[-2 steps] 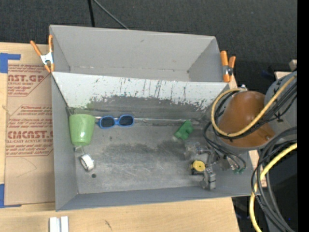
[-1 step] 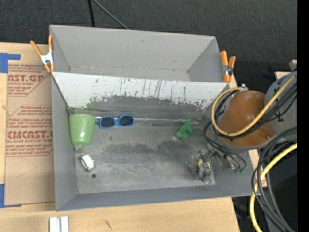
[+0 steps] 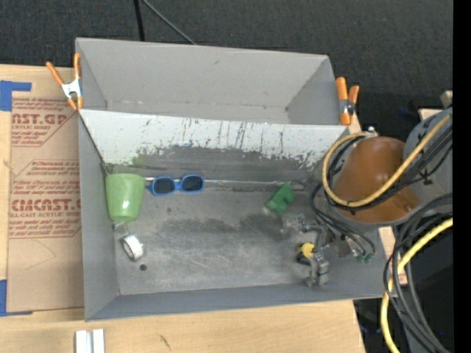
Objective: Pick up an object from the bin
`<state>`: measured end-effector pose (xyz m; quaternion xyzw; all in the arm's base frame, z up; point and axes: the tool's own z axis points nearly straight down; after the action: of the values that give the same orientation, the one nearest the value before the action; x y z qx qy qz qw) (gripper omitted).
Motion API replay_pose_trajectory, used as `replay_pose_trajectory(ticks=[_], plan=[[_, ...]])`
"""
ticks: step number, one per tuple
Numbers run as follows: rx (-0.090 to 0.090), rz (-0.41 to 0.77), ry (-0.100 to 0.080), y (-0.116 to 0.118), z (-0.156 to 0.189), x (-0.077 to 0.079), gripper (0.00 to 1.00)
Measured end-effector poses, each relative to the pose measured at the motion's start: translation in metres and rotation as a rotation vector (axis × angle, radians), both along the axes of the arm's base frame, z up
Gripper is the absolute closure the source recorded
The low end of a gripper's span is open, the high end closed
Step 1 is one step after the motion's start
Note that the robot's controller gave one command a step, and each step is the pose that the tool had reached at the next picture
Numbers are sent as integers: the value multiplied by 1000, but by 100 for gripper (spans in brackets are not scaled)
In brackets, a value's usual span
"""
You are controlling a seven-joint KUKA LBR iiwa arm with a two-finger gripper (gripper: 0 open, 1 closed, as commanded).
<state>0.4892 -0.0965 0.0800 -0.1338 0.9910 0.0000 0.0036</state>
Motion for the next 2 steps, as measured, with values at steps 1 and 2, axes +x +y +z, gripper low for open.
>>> replay_pose_trajectory(ticks=[1,2], plan=[[-3,6,4,-52,-11,22,0],[0,251,5,-13,-10,49,0]])
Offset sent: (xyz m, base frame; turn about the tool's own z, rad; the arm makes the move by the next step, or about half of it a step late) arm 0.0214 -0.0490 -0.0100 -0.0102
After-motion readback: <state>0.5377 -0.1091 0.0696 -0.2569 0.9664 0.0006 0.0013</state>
